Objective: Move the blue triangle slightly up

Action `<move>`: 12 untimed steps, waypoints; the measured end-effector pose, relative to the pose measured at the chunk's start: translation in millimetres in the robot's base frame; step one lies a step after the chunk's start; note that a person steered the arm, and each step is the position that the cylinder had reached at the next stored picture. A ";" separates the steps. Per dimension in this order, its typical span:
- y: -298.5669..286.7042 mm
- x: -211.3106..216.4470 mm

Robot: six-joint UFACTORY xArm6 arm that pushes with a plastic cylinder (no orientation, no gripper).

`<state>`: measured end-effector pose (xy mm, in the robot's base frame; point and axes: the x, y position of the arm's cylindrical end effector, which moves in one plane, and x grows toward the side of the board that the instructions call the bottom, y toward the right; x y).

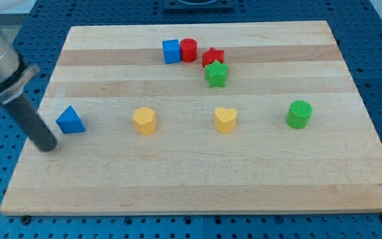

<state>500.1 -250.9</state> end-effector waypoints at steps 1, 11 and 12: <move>0.0 -44.4; 16.7 -77.5; 6.8 -55.8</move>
<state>444.3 -244.1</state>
